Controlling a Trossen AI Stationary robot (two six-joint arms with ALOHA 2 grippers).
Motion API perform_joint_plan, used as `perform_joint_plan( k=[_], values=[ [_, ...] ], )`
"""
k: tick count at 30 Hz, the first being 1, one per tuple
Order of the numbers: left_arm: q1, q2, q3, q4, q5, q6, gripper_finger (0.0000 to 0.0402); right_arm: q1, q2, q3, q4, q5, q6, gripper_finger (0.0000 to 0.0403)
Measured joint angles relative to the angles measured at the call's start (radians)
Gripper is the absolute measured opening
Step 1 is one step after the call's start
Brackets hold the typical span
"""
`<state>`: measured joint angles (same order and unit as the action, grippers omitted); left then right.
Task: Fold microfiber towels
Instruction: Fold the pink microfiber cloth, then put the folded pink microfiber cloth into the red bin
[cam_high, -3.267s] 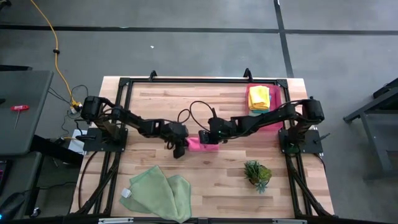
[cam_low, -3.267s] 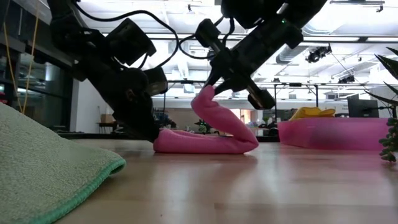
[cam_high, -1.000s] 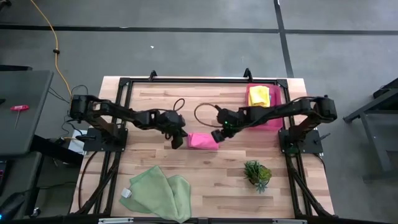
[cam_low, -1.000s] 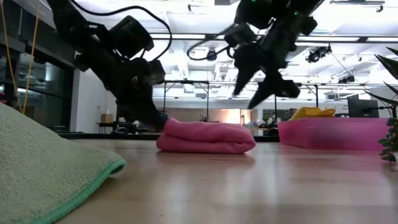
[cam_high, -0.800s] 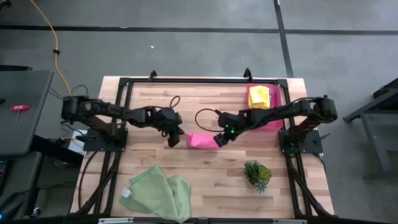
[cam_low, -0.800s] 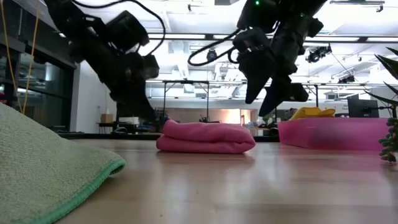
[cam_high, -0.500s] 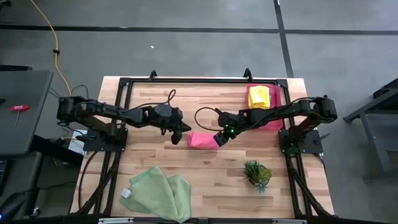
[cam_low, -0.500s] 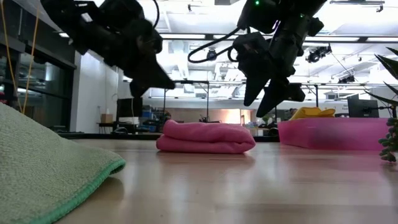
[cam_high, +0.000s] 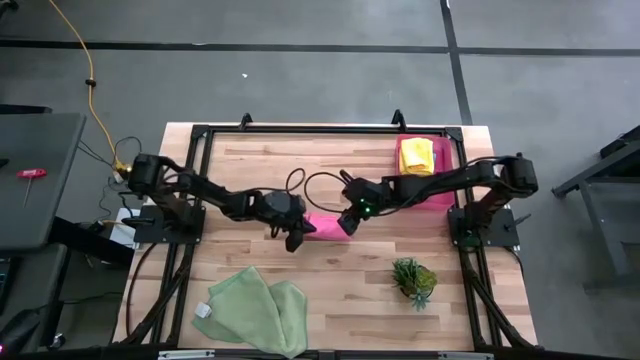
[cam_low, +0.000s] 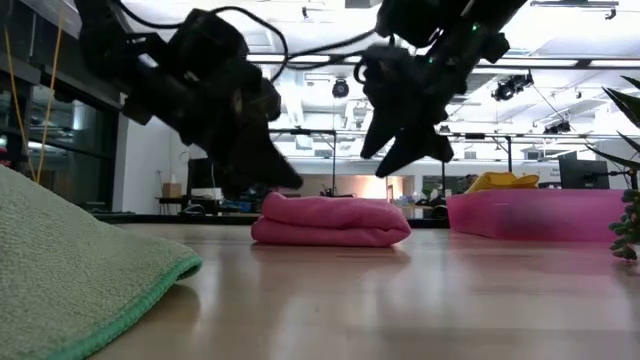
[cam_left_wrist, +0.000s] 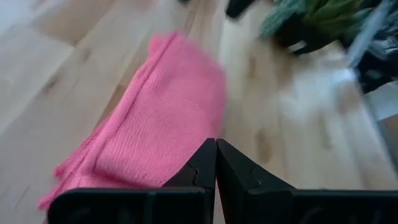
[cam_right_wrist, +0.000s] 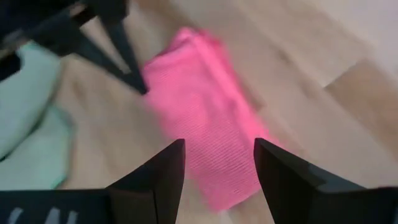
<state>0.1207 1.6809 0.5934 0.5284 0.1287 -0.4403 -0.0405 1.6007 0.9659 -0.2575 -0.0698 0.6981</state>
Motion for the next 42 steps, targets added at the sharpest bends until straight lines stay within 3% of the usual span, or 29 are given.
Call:
perform_joint_plan(
  k=[5,10,15,28,36,42],
  values=[
    [-0.005,0.053,-0.001,-0.007,-0.05,-0.004,0.0,-0.032,0.068,0.0,0.018,0.102,0.01,0.0183],
    [-0.004,0.065,-0.001,-0.019,-0.054,0.003,0.0,-0.044,0.129,0.0,0.042,0.091,0.063,0.0183],
    [0.02,0.066,-0.001,-0.039,-0.051,0.054,0.0,0.018,0.157,0.0,0.021,0.039,0.09,0.0183],
    [0.172,0.066,-0.001,-0.046,-0.048,0.251,0.0,0.157,0.16,0.001,0.059,0.08,0.252,0.0183],
    [0.206,-0.019,-0.001,-0.137,0.069,0.235,0.0,0.088,0.105,0.001,0.051,0.088,0.253,0.0183],
    [0.204,-0.145,0.0,-0.274,0.069,0.231,0.0,0.007,0.134,0.001,0.164,-0.05,0.289,0.0183]
  ],
)
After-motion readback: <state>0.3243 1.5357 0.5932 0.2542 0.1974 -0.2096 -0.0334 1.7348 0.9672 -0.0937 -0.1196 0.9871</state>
